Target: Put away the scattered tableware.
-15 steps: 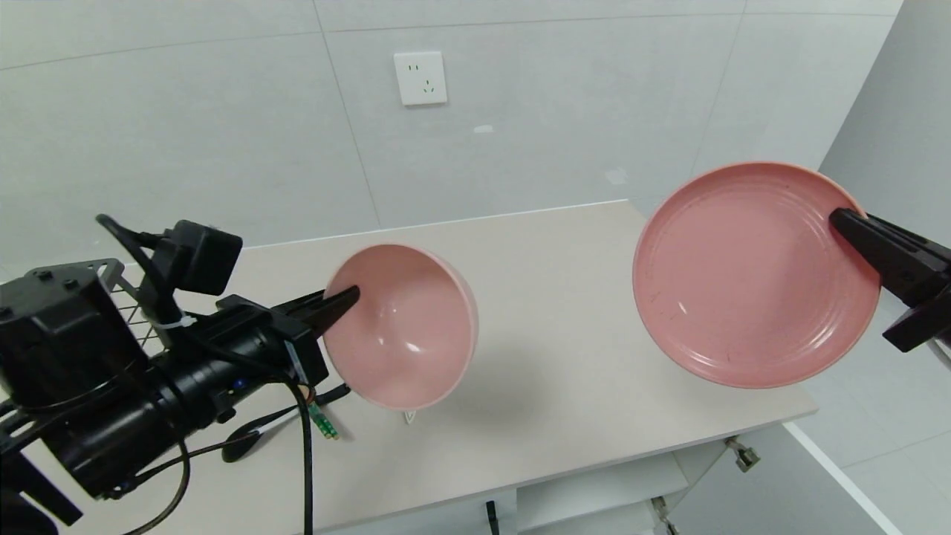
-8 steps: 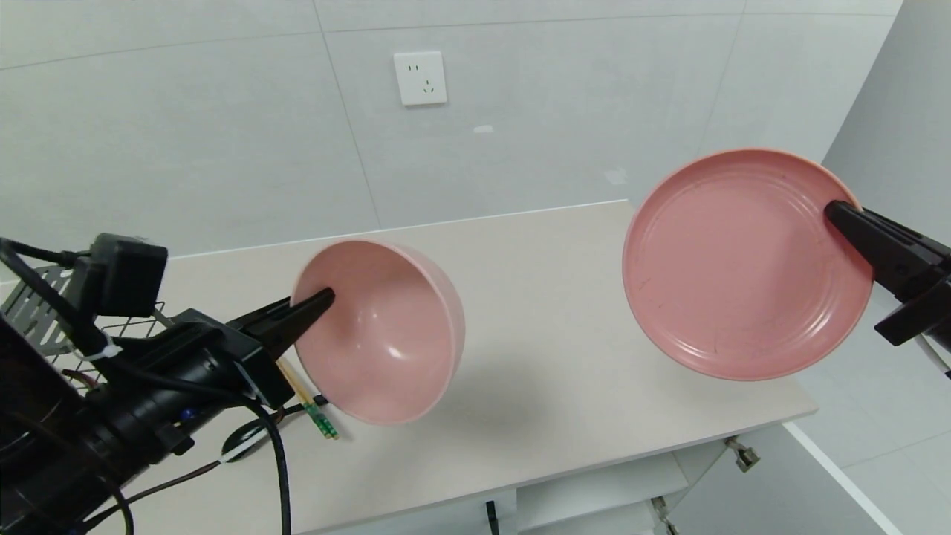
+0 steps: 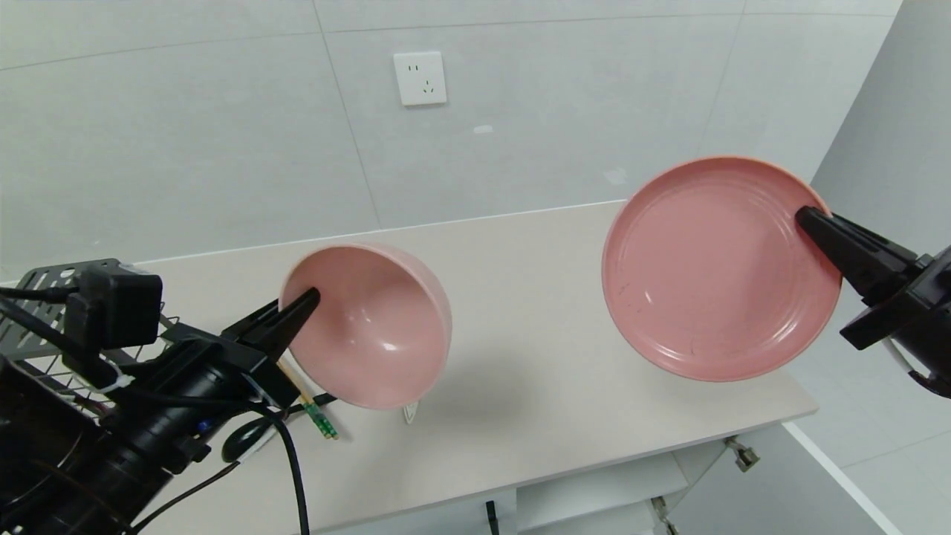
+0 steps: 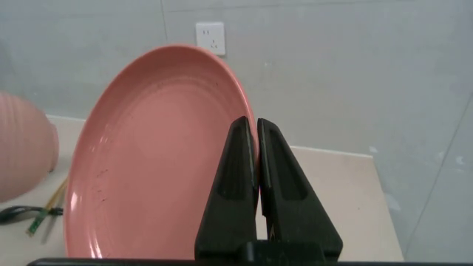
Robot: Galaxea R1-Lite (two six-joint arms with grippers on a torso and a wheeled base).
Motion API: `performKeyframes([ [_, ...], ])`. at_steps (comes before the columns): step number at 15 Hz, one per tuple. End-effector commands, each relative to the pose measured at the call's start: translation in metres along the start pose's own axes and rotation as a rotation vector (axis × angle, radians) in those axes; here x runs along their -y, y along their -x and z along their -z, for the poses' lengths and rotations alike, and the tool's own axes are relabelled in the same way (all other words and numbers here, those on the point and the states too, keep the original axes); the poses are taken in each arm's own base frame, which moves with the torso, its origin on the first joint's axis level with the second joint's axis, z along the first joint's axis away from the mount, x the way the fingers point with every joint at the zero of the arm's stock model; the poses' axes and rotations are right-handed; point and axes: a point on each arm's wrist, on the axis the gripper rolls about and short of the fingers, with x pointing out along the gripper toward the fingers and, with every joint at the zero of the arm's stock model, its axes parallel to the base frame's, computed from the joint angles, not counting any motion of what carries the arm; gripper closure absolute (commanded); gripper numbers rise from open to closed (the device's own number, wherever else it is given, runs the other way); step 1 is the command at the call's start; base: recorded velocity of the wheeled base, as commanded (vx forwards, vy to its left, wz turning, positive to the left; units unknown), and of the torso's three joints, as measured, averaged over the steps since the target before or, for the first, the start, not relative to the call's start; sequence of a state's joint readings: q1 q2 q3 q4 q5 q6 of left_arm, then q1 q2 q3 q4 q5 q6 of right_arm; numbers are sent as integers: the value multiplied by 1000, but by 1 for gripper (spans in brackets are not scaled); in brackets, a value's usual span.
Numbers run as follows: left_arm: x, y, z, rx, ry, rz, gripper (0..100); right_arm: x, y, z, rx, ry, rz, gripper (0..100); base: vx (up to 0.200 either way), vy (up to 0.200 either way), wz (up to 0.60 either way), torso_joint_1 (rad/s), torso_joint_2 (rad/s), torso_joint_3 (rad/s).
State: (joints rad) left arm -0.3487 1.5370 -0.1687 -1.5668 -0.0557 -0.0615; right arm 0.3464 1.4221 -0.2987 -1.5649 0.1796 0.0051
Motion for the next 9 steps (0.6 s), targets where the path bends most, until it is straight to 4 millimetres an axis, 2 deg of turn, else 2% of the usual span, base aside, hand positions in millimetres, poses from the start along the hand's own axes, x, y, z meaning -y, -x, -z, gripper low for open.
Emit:
performKeyframes([
  [1, 2, -5, 4, -13, 1, 10, 100, 1, -4, 18, -68, 0, 1, 100, 0, 0, 0, 0, 0, 0],
  [3, 7, -13, 3, -1, -26, 21, 100, -2, 11, 14, -71, 35, -2, 100, 0, 0, 0, 0, 0, 0],
  [6, 24, -34, -2, 47, -38, 91, 100, -3, 18, 2, -27, 49, 2, 100, 0, 0, 0, 0, 0, 0],
  [9, 32, -32, 2, 29, -36, 124, 100, -1, 21, 4, -39, 53, 11, 100, 0, 0, 0, 0, 0, 0],
])
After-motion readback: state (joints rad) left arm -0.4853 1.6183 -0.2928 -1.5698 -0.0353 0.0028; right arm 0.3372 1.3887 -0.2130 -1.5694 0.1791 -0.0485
